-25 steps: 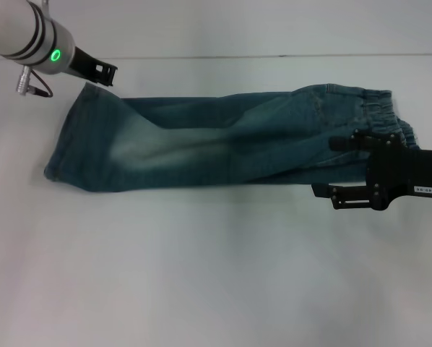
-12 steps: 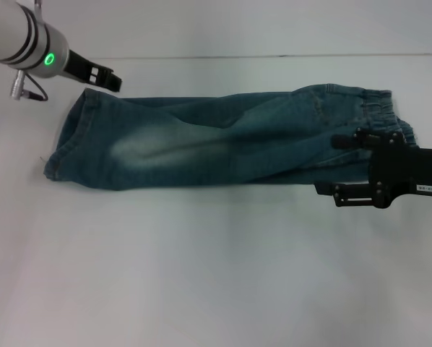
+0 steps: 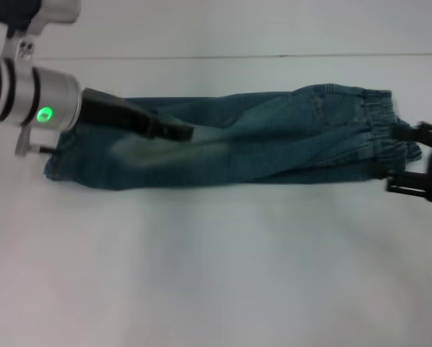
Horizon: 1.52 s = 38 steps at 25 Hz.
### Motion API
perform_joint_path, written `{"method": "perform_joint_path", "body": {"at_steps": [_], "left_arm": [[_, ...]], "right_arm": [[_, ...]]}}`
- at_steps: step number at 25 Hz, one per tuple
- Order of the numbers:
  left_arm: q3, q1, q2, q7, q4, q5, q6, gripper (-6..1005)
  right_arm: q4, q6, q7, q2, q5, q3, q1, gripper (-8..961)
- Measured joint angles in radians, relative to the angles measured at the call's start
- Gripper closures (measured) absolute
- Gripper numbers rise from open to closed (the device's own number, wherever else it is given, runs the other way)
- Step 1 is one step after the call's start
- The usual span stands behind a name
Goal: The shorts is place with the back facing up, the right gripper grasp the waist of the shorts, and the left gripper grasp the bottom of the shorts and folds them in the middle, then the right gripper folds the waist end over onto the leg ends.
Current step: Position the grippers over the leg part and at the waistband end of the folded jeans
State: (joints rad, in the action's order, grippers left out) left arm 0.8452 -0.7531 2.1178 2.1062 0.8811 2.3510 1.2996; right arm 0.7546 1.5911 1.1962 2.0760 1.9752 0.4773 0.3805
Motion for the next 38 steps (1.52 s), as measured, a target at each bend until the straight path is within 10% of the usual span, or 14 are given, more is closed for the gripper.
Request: {"method": "perform_joint_path", "body": {"at_steps": [17, 38], "left_arm": [[0.019, 0.094, -0.003, -0.286, -0.03, -0.189, 0.317, 68], [0.072, 0.091, 0.042, -0.3, -0.03, -0.187, 0.295, 75]], "right_arm": [[-0.098, -0.165, -0.146, 0.003, -0.04, -0.083, -0.124, 32], [-0.249, -0.427, -0.211, -0.046, 0.122, -0.054, 0.077, 49]]}}
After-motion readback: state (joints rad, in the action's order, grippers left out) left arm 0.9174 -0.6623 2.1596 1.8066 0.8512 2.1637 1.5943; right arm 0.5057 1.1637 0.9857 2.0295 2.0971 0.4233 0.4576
